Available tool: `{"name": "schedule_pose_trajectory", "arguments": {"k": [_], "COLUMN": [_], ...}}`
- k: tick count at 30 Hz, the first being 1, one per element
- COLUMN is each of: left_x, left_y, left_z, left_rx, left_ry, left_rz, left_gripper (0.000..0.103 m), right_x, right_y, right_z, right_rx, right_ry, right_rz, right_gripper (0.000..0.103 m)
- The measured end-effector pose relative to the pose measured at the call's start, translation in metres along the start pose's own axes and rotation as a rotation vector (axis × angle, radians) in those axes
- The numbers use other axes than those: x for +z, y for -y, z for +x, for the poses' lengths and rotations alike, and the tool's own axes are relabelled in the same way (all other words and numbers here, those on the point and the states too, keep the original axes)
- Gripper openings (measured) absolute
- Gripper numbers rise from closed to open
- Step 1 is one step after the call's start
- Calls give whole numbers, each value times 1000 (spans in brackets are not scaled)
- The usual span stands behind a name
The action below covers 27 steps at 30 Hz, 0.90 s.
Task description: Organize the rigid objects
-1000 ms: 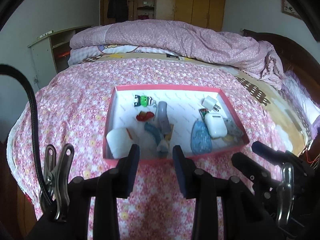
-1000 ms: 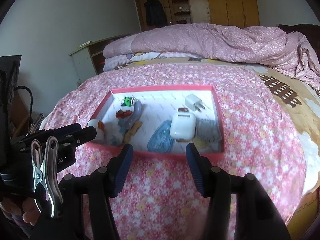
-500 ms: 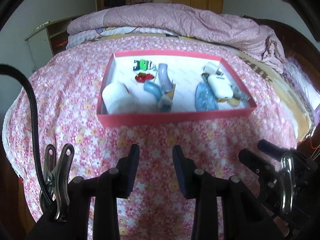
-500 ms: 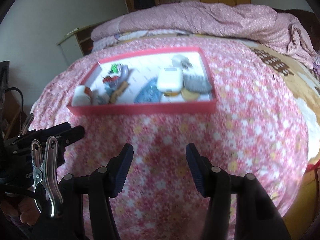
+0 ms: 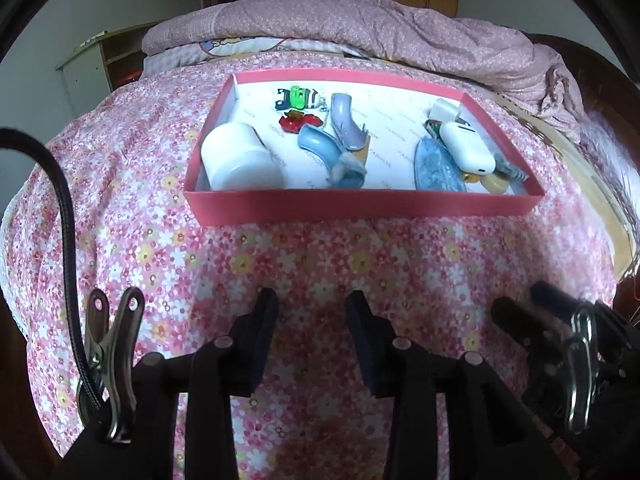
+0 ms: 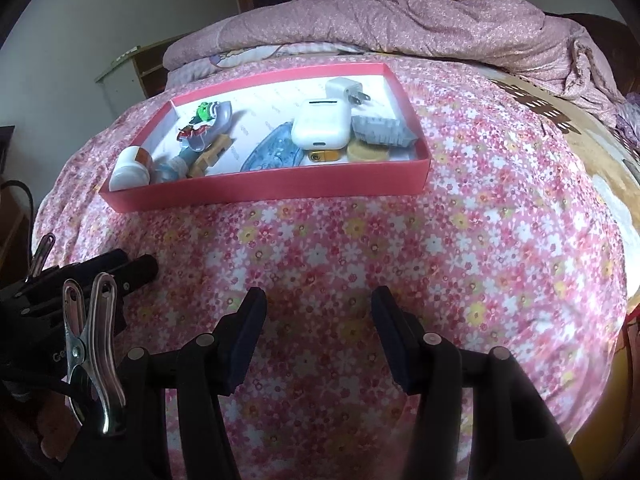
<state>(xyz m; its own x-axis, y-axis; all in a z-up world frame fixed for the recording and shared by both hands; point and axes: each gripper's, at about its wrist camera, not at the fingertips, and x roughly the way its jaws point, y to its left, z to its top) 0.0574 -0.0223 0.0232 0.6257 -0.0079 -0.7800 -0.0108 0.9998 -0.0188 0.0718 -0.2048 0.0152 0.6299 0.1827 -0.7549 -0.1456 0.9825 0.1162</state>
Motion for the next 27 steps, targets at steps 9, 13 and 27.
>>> {"name": "schedule_pose_trajectory", "arguments": {"k": [9, 13, 27], "left_x": [-1, 0, 1], "left_y": [2, 3, 6], "left_z": [-1, -1, 1], "left_rx": [-10, -15, -21], "left_ry": [7, 8, 7], "left_rz": [-2, 3, 7], "left_gripper": [47, 50, 58], "right_x": [-1, -2, -1], "right_y": [-4, -4, -6], "right_z": [1, 1, 2], "right_rx": [-2, -2, -5], "right_ry": [15, 14, 14], "right_rz": [-14, -13, -25], "right_gripper": [63, 64, 66]}}
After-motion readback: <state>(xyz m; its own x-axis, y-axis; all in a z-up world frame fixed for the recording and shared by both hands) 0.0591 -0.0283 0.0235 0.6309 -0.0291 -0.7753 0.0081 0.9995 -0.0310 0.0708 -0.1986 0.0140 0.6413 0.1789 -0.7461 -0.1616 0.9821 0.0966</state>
